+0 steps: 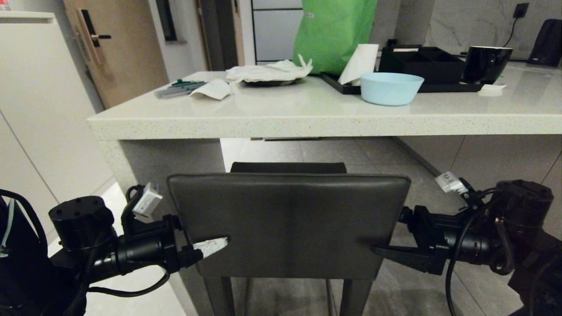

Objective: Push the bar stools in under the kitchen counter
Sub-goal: Pull the gray chair out from under the dining table

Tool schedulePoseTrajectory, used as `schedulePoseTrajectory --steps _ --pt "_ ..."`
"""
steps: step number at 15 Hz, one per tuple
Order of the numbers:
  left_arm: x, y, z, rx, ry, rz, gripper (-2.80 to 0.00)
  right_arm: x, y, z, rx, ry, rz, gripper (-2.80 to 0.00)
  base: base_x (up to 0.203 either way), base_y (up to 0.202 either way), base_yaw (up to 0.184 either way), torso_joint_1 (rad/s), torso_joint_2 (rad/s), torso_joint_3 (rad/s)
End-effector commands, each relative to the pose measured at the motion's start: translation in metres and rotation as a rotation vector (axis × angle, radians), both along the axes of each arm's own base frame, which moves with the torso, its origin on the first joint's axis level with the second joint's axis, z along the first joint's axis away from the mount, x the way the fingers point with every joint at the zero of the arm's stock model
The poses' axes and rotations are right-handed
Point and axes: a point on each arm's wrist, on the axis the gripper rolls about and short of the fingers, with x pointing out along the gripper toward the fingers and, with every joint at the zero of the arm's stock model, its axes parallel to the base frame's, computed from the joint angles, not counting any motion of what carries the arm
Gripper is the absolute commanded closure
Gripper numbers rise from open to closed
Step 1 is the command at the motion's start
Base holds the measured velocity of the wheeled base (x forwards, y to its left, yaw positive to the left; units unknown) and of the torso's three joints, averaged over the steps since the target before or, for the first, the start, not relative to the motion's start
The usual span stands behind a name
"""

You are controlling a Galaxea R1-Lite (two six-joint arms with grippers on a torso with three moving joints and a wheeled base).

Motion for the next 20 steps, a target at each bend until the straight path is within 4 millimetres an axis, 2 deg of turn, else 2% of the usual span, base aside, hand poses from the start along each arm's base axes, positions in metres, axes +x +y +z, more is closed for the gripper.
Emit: schedulePoseTrajectory --steps 1,3,9,20 --pt "-0.003 -0.002 0.000 0.005 -0.017 -0.015 -2.80 0.001 0.000 0.001 0.003 -0.010 0.004 -2.80 0.000 0.000 0.000 0.000 0.00 0.000" --pt "-0.004 -0.004 0.000 0.012 -0.024 -0.018 -2.80 0.002 0.000 0.002 0.004 -0.013 0.003 -2.80 -0.062 0.000 0.003 0.004 0.00 -0.001" --pt "-0.011 -0.014 0.003 0.019 -0.032 0.002 -2.80 0.003 0.001 0.003 0.007 -0.015 0.001 -2.80 -0.194 0.000 -0.002 -0.001 0.00 0.003" --pt "-0.021 -0.011 0.007 0.018 -0.037 0.005 -2.80 0.001 0.000 0.006 0.011 -0.030 0.001 -2.80 -0.194 0.000 -0.002 0.001 0.00 0.002"
